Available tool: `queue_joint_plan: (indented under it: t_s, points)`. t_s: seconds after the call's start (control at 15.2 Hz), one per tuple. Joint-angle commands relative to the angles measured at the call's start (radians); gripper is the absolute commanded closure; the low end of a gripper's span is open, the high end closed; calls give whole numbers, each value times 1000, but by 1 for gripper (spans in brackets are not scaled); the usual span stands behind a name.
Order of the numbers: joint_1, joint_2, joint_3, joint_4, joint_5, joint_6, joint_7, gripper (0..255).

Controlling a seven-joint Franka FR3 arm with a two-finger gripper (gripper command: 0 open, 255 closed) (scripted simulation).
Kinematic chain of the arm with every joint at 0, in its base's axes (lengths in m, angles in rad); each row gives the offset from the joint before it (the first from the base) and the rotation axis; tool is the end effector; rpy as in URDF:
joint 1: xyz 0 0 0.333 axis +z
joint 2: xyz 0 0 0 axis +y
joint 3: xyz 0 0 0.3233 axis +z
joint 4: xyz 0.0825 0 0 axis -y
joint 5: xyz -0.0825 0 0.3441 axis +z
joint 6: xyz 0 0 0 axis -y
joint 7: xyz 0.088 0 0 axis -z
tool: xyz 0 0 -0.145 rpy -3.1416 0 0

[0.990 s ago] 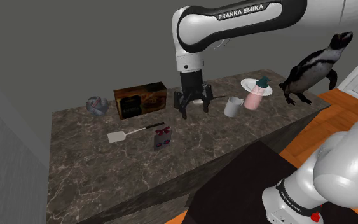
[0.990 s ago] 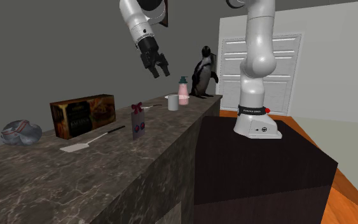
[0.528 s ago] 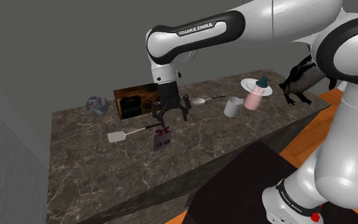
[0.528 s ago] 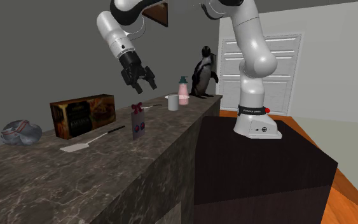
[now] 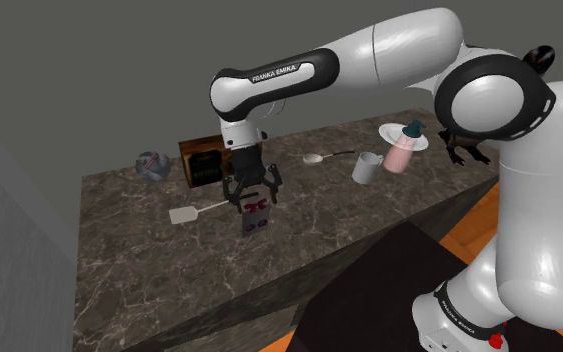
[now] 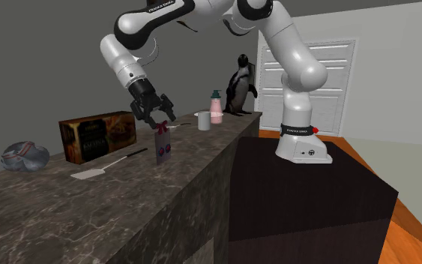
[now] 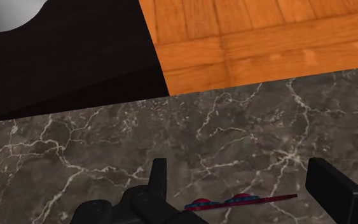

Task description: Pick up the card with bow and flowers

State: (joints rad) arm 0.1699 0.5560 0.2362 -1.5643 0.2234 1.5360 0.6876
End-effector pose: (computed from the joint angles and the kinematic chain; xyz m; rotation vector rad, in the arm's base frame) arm 0.5205 0.2427 0.2999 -2.9232 0.4985 1.0265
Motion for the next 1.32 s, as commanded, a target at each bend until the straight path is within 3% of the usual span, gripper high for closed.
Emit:
queue_joint_plan:
  t_s: [0.0,0.26,0.33,0.92,1.25]
  points:
    - [2,11,-1,-11,-1,22,-4,0]
    - [3,21,-2,-17,-3,38,-7,0]
    - [3,20,-2,-19,-3,38,-8,255]
    - [3,21,-2,-17,-3,38,-7,255]
    - [0,-9,1,4,3,-12,5,255]
